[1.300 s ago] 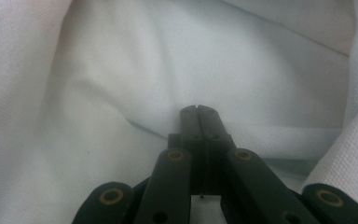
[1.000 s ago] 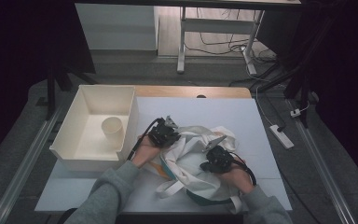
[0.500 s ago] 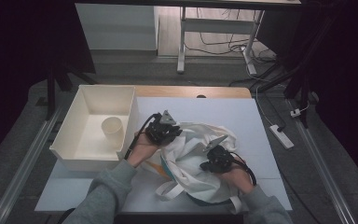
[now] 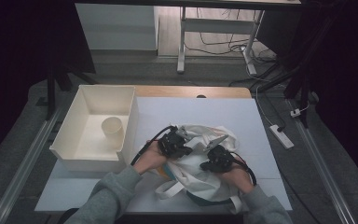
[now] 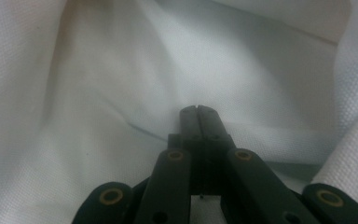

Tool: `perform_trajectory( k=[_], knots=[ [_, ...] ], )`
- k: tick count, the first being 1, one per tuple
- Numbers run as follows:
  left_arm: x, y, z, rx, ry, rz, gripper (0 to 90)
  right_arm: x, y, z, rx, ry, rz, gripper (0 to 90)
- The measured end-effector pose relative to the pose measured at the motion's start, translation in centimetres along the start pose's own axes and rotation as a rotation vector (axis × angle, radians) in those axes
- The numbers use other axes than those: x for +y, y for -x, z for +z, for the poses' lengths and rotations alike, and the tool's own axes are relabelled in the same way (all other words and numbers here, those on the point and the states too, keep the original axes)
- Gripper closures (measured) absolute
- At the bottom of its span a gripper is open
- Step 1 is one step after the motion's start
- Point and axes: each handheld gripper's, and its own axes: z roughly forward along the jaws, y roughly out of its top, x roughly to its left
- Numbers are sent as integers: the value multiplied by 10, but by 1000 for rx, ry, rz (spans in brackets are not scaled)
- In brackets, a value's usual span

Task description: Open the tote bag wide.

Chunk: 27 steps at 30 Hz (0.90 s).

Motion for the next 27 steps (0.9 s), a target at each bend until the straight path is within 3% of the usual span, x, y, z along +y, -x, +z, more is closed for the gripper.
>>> perform_trajectory(
  k=[3, 7, 10, 12, 16, 21, 24, 27],
  knots=[
    [-5, -4, 6, 58, -44, 0, 888, 0, 0, 0, -2, 0, -1, 900],
    [-15, -17, 15, 60, -77, -40, 889, 0, -1, 0, -3, 0, -3, 900],
    [-20, -24, 20, 88, -102, -56, 889, 0, 0, 0, -2, 4, -3, 900],
    [-22, -27, 22, 82, -99, -79, 889, 0, 0, 0, -3, 5, -3, 900],
    [-25, -30, 22, 116, -111, -78, 890, -2, 0, -1, -1, 11, 2, 900],
    [-30, -39, 21, 104, -96, -115, 890, -4, -3, -3, -1, -11, -9, 900],
    [-30, -36, 21, 116, -101, -94, 890, -7, -2, -4, 2, -2, -3, 900],
    [-30, -36, 21, 104, -85, -110, 889, -7, -2, -3, 5, -2, -1, 900]
  ],
)
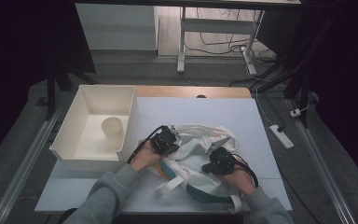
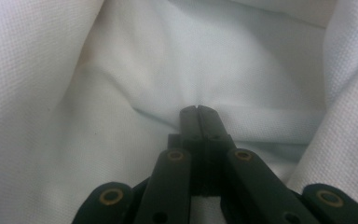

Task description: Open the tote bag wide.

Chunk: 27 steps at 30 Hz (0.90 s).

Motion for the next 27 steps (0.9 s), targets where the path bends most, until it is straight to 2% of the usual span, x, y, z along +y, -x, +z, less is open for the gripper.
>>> perform_trajectory(
  k=[4, 8, 11, 14, 18, 21, 23, 27],
  knots=[
    [-1, 1, -4, -16, 16, 4, 889, 0, -2, 0, -11, -1, -9, 900],
    [-2, 3, -10, -37, 34, 13, 889, -1, -12, -4, -36, -1, -42, 900],
    [-4, 3, -13, -62, 55, 2, 889, -3, -20, -13, -44, 59, -55, 900],
    [-5, 1, -13, -82, 62, -9, 889, 2, -29, -24, -29, 135, -51, 900],
    [-5, 1, -13, -80, 62, -8, 889, 15, -49, -25, 15, 175, -97, 900],
    [-6, 3, -14, -82, 66, -6, 889, 24, -71, -17, 3, 183, -164, 900],
    [-6, 4, -14, -84, 68, -8, 889, 26, -80, -13, 13, 177, -187, 900],
    [-7, 2, -12, -95, 62, -8, 889, 25, -86, -4, 72, 148, -177, 900]
  ],
)
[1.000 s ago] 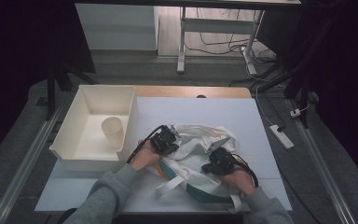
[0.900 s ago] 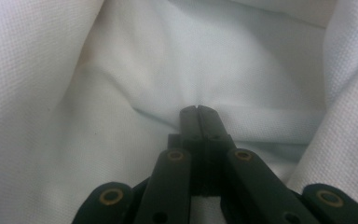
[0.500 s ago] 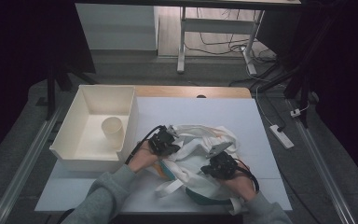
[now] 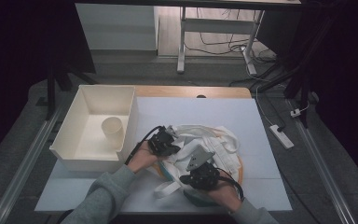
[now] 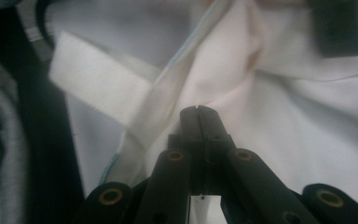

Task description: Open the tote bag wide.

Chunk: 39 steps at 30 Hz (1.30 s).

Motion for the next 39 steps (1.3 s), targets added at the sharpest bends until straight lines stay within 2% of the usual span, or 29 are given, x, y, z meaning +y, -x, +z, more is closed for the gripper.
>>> perform_trajectory(
  k=[6, 9, 10, 13, 16, 18, 21, 27, 28, 29, 31, 34, 35, 37, 39],
  knots=[
    [-1, -1, 1, -9, -6, 5, 889, -7, -2, 13, 47, -40, 2, 900],
    [0, 0, 2, 8, -8, 6, 889, -10, 2, 11, 72, -25, 20, 900],
    [0, 0, 1, 14, -8, 10, 889, -11, 3, 7, 68, -5, 23, 900],
    [1, 2, -2, 19, 11, 23, 888, -14, 11, -5, -18, 56, 18, 900],
    [1, 3, -5, 24, 41, 20, 889, -22, 29, -19, -73, 125, 90, 900],
    [1, 3, -10, 15, 70, 11, 888, -28, 38, -25, -110, 147, 112, 900],
    [0, 4, -20, 12, 128, -8, 888, -31, 45, -28, -132, 158, 127, 900],
    [0, 9, -43, 19, 206, -8, 886, -36, 52, -37, -173, 186, 108, 900],
    [-1, 10, -47, 26, 217, -7, 868, -37, 53, -38, -181, 195, 106, 900],
    [-1, 12, -50, 34, 226, -10, 803, -38, 54, -40, -194, 205, 104, 900],
    [0, 15, -57, 39, 241, -5, 698, -40, 57, -42, -208, 218, 108, 810],
    [2, 18, -68, 30, 263, -2, 590, -43, 61, -43, -232, 225, 118, 676],
    [3, 19, -71, 28, 261, 1, 545, -45, 63, -44, -238, 228, 122, 648],
    [3, 22, -78, 57, 271, -3, 461, -48, 67, -46, -252, 236, 137, 600],
    [4, 23, -84, 66, 272, -12, 398, -51, 71, -48, -259, 240, 151, 568]
  ],
)
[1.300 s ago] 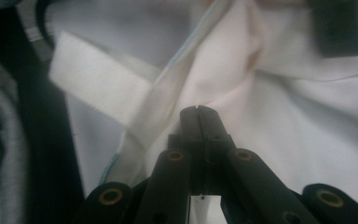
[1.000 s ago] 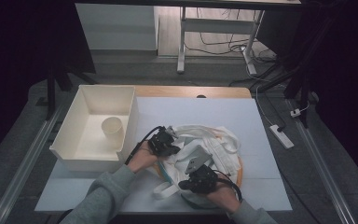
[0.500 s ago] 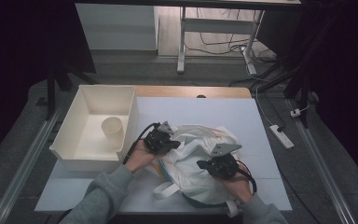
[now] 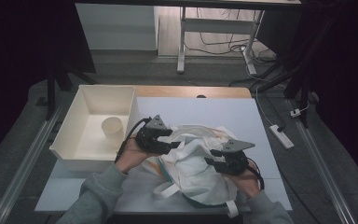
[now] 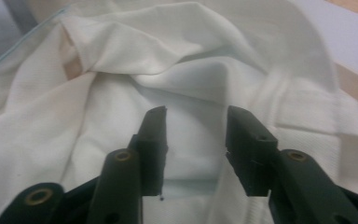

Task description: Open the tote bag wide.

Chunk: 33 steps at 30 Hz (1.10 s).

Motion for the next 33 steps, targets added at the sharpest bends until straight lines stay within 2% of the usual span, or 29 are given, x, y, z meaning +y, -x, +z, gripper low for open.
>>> perform_trajectory(
  k=[3, 7, 11, 13, 14, 16, 19, 21, 27, 33],
  knots=[
    [1, -1, -7, 19, 4, -9, 346, -1, 6, -5, -15, 14, 13, 537],
    [-1, -5, -20, 41, 23, -25, 325, -3, 12, -11, -27, 37, 28, 511],
    [-1, -1, -37, -15, 84, -76, 323, -4, 15, -15, -39, 40, 33, 502],
    [0, 4, -49, -80, 133, -63, 323, -4, 16, -16, -43, 38, 31, 499],
    [2, 6, -54, -69, 143, -49, 323, -5, 17, -17, -45, 36, 28, 497],
    [4, 9, -62, 1, 144, -19, 322, -5, 17, -16, -46, 31, 30, 495],
    [2, 4, -67, 61, 136, -19, 324, -6, 17, -16, -47, 23, 30, 495],
    [-1, -2, -70, 98, 133, -31, 326, -5, 15, -16, -44, 19, 28, 495],
    [-8, -19, -81, 127, 136, -69, 325, -4, 13, -15, -44, 2, 6, 495],
    [-16, -39, -87, 221, 128, -140, 271, -4, 11, -14, -38, 0, 7, 496]
  ],
)
